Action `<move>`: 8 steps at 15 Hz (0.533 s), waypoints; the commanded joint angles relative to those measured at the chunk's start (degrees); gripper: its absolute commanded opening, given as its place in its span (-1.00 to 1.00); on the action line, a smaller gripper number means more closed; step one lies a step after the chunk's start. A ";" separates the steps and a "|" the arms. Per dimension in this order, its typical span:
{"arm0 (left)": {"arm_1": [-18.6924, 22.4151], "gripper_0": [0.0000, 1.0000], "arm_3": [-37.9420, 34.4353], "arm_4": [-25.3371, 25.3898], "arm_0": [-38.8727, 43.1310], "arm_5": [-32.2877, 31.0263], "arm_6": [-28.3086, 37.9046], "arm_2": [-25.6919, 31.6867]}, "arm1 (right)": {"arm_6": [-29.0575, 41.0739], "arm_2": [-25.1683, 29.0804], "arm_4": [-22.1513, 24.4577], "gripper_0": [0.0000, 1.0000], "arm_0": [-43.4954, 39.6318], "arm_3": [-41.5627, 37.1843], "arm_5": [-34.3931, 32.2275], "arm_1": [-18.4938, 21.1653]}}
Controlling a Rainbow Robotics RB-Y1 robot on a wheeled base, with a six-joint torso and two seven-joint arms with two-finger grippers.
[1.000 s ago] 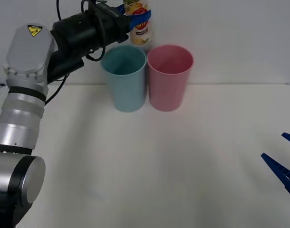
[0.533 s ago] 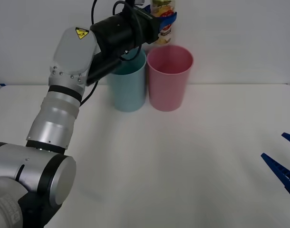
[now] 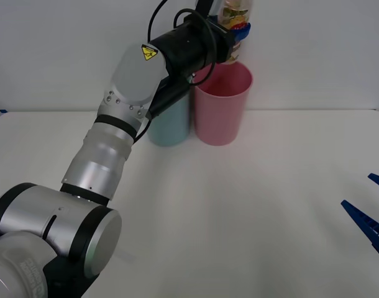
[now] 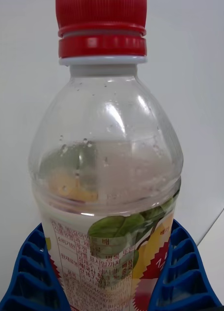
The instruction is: Grasp the object on the table and drop it into the matching bin: aluminum can to the light blue bin, PET bottle to the pink bin.
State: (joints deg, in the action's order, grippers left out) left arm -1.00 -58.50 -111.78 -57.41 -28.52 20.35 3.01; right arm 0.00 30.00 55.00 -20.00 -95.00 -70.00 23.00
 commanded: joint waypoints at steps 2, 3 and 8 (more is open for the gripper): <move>0.00 -1.00 0.93 0.52 -0.59 0.31 -0.67 -0.02 | 0.00 0.00 0.00 1.00 0.00 0.00 0.00 0.00; 0.00 -0.99 0.93 0.52 -0.59 0.31 -0.75 -0.02 | 0.00 0.00 0.00 1.00 0.00 0.00 0.00 0.00; 0.00 1.00 0.93 1.31 -0.59 0.31 -0.84 -0.02 | 0.00 0.00 0.00 1.00 0.00 0.00 0.00 0.00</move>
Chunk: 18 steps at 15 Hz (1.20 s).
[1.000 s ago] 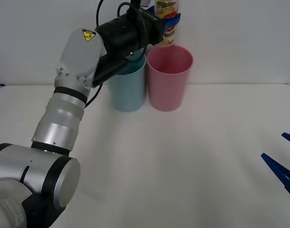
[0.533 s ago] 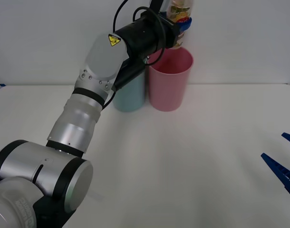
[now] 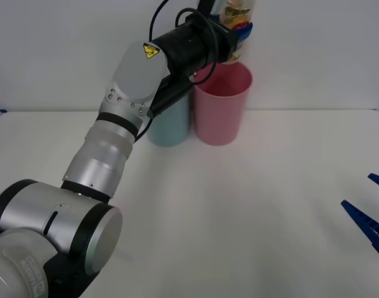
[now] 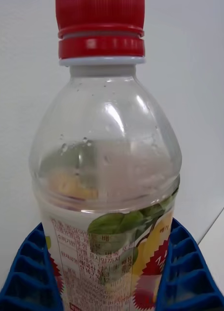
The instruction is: Grasp the object on the table and drop it into the matching bin: aluminum can to the light blue bin, PET bottle to the pink bin.
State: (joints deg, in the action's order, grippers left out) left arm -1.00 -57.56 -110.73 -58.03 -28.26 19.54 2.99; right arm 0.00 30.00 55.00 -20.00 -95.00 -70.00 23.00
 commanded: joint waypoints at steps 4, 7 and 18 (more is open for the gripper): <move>0.65 1.00 -0.01 3.50 0.11 0.14 0.15 0.00 | 0.00 0.00 0.00 1.00 0.00 0.00 0.00 0.00; 3.55 1.00 -0.10 10.62 0.90 -0.13 -0.38 -1.84 | 0.00 0.00 0.00 1.00 0.00 0.00 0.00 0.00; 20.08 1.00 -23.12 35.58 21.21 -3.82 -0.73 -6.41 | 0.00 0.00 0.00 1.00 0.00 0.00 0.00 0.00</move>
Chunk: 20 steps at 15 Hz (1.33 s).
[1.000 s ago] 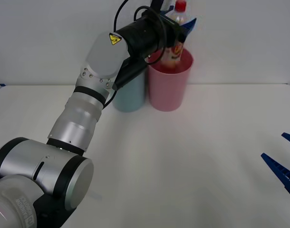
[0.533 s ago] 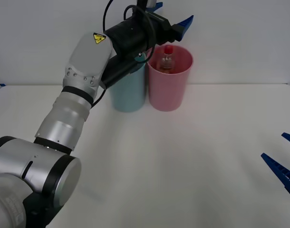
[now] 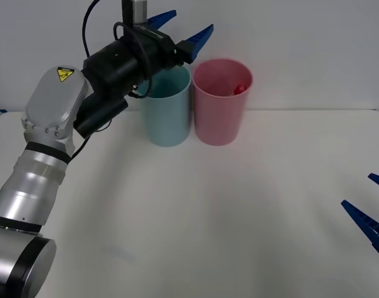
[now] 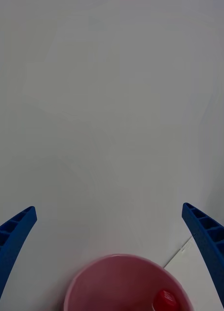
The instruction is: Grasp the object on the table and drop it into the matching bin: aluminum can to the light blue bin, PET bottle to the pink bin.
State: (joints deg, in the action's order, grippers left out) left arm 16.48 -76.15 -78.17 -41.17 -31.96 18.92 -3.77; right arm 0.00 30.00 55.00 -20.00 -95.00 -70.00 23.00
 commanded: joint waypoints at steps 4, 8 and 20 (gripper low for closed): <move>6.02 1.00 -12.27 6.63 13.04 -2.94 -0.64 4.38 | 0.00 0.00 0.00 1.00 0.00 0.00 0.00 0.00; 6.02 1.00 -18.16 6.72 21.31 -9.09 -1.43 12.73 | 0.00 0.00 0.00 1.00 0.00 0.00 0.00 0.00; 8.13 1.00 -23.52 7.77 40.29 -26.32 -12.59 33.38 | 0.00 0.00 0.00 1.00 0.00 0.00 0.00 0.00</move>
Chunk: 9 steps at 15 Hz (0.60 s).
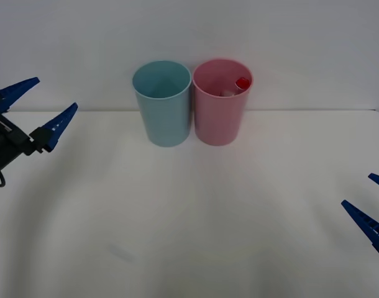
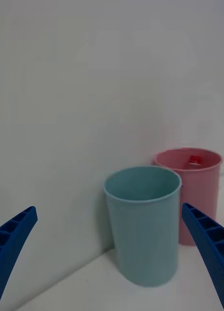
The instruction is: Grasp the object on the table and drop it into the matching bin: aluminum can to the light blue bin, PET bottle to the pink bin.
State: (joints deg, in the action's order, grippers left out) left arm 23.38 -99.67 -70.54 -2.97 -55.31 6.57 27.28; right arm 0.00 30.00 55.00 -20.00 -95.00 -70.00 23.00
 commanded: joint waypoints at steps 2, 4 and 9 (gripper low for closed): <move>2.29 1.00 0.01 0.93 4.55 -6.91 -0.33 5.59 | 0.00 0.00 0.00 1.00 0.00 0.00 0.00 0.00; 2.73 1.00 0.01 1.29 7.10 -9.99 -0.51 8.58 | 0.00 0.00 0.00 1.00 0.00 0.00 0.00 0.00; 3.08 1.00 0.01 3.66 13.87 -13.77 -1.21 14.03 | 0.00 0.00 0.00 1.00 0.00 0.00 0.00 0.00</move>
State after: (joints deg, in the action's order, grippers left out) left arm 26.45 -99.68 -67.33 9.94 -68.77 5.37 40.69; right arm 0.00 30.00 55.00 -20.00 -95.00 -70.00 23.00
